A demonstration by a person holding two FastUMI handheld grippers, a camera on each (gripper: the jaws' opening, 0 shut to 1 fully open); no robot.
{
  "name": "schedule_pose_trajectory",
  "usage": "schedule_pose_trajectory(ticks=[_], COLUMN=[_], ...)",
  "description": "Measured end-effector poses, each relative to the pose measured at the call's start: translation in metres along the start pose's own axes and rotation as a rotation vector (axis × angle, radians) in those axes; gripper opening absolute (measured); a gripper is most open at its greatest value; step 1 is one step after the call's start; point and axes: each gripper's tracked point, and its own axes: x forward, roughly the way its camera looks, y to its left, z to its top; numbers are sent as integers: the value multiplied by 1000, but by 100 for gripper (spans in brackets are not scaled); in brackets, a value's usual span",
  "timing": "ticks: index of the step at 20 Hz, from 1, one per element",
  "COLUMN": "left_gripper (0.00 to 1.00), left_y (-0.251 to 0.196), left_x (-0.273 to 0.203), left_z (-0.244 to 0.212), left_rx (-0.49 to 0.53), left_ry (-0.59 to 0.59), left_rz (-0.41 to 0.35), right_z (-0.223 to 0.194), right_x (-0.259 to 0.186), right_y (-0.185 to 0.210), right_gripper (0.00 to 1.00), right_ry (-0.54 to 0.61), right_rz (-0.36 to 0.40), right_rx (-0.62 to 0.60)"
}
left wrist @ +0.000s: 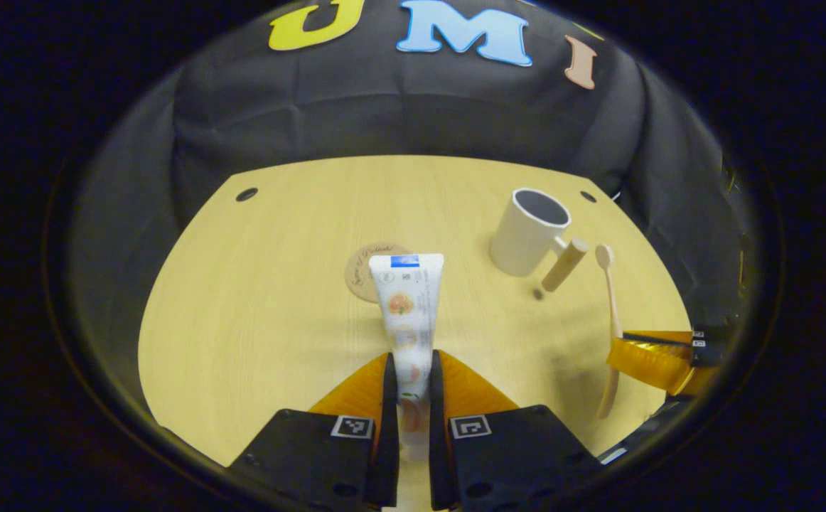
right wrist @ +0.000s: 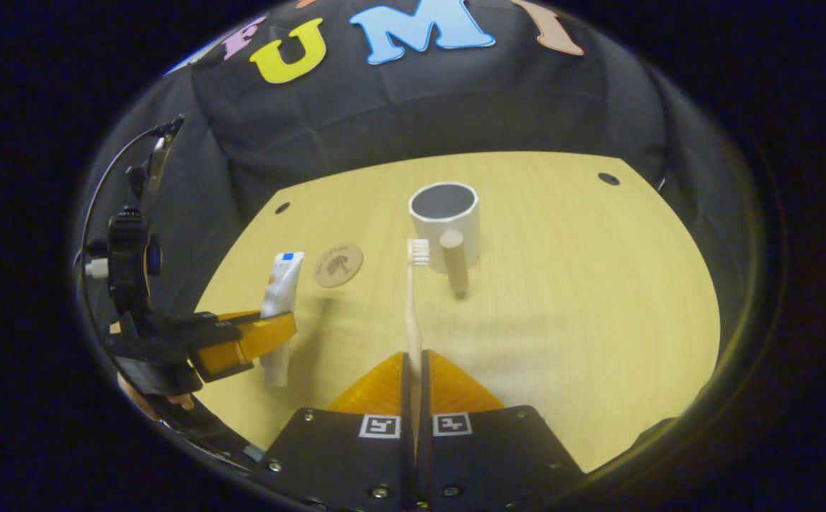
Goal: Put the toothbrush and toothpaste on the desktop into the cup, then pick up the cup and place it on the coaster on the desktop.
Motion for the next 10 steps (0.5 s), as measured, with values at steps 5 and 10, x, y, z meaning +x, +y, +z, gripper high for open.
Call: schedule_pose_trajectory(ticks=[5,10], left_gripper=[25,25], left_y=[-25,-42], left_x=[-8,-8], left_z=[53,104], left_rx=[-15,-20], left_ry=[-142,-275], left_rz=[-45,-78], right_z=[56,115], right_x=[-6,-11], right_y=[8,15], right_gripper=[2,2], right_ry=[-179,-355], right_rz=[38,21], right_rx=[-32,-127])
